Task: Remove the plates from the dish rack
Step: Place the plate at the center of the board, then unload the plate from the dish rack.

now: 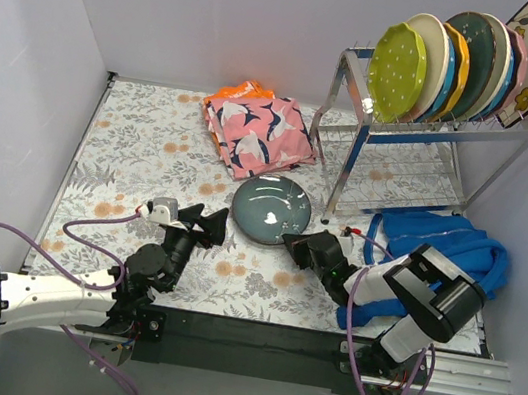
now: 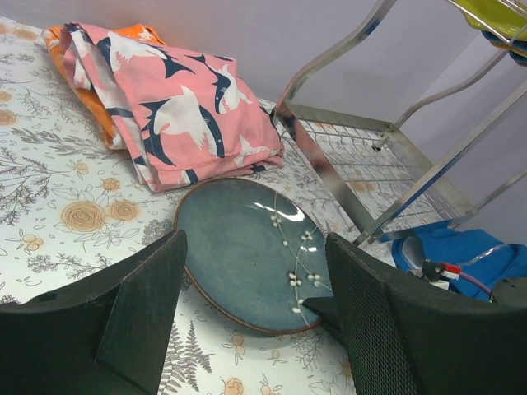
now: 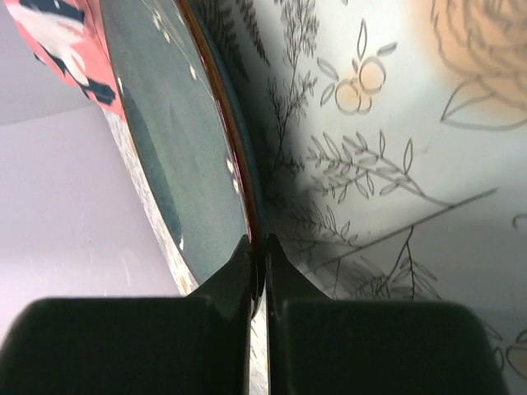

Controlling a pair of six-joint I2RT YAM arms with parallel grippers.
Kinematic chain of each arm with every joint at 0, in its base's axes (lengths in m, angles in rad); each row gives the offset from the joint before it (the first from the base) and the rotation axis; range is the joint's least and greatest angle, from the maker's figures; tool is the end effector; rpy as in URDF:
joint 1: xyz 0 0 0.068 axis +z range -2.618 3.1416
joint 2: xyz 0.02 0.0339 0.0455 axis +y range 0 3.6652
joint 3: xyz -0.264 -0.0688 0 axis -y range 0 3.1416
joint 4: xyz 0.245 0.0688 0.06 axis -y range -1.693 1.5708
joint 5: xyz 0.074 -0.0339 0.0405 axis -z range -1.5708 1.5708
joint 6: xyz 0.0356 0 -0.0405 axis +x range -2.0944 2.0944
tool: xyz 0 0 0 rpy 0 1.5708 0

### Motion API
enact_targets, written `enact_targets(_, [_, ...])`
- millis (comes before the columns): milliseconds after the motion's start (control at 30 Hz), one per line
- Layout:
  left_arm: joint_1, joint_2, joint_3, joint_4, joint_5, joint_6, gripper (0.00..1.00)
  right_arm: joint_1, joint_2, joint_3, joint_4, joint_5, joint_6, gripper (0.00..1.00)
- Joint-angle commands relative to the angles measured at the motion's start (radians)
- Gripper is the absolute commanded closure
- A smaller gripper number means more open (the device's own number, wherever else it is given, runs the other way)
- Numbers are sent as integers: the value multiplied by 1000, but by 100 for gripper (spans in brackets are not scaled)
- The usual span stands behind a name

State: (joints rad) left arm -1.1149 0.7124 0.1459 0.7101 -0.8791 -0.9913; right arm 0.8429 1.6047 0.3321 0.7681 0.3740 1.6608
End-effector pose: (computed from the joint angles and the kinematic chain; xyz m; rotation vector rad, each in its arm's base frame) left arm 0.0928 -0.1270 0.2190 -0.6649 1.4280 -1.0671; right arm 0.1774 0.1795 0.1090 1.1185 1.9529 1.1207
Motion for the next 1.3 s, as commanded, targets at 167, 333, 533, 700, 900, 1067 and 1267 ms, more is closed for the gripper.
enact_targets(167, [-3, -11, 26, -5, -8, 6, 34, -34, 6, 76, 57, 163, 40, 99])
enact_targets(333, [-2, -8, 29, -5, -6, 10, 34, -45, 46, 100, 60, 123, 41, 99])
enact_targets(533, [-2, -11, 26, 0, -9, 14, 34, -51, 17, 87, 60, 85, -21, 75])
enact_targets(700, [-2, -16, 29, -4, -3, 14, 34, -50, -78, 24, -22, 14, -62, 55])
enact_targets(900, [-2, -13, 24, 2, 22, -3, 32, -51, -164, -42, -64, -98, -284, 52])
enact_targets(1067, [-2, 10, 41, -12, -3, -15, 28, -51, -226, -87, -113, -233, -436, 52])
enact_targets(1267, [-2, -5, 43, -32, 0, -12, 27, -13, -434, -58, -286, -361, -786, 54])
